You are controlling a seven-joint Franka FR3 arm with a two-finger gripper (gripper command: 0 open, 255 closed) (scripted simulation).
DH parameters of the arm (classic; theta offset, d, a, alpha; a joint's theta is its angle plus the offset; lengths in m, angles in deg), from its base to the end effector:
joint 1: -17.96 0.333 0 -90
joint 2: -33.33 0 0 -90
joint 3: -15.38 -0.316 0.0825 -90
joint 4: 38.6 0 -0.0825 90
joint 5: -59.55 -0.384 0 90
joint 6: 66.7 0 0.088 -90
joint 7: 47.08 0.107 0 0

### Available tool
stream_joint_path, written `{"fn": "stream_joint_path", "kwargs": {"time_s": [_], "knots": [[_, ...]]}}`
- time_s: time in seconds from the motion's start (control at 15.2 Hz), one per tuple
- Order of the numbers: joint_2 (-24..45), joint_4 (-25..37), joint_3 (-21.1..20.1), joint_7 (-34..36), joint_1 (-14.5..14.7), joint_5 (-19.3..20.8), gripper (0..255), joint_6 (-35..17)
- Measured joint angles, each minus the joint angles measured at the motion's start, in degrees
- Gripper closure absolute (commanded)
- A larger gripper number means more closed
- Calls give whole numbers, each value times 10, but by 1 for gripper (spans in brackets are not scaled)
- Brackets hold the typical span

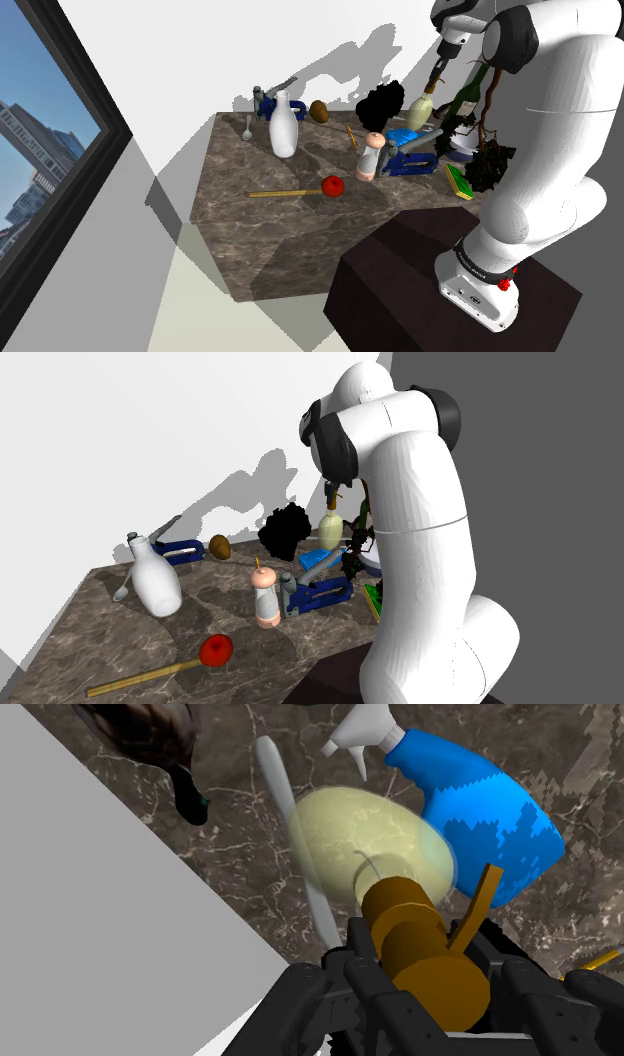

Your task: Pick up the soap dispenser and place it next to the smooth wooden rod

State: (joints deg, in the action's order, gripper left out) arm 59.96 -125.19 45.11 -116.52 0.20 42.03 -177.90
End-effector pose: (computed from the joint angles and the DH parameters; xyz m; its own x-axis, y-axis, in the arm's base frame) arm 0.5135 -0.4506 0.4258 0.9453 0.3188 0.0691 0.3194 -0.9476 0.0032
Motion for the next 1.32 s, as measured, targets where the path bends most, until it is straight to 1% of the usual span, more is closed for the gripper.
{"fn": "stream_joint_path", "kwargs": {"time_s": [0.26,1.06,1.19,1.25,1.32], "knots": [[-7,13,2,4,0,4,255,19],[-9,102,6,15,-11,10,255,107],[-12,109,7,17,-11,12,255,117],[-18,103,7,22,-5,15,255,116],[-31,87,7,32,7,21,255,111]]}}
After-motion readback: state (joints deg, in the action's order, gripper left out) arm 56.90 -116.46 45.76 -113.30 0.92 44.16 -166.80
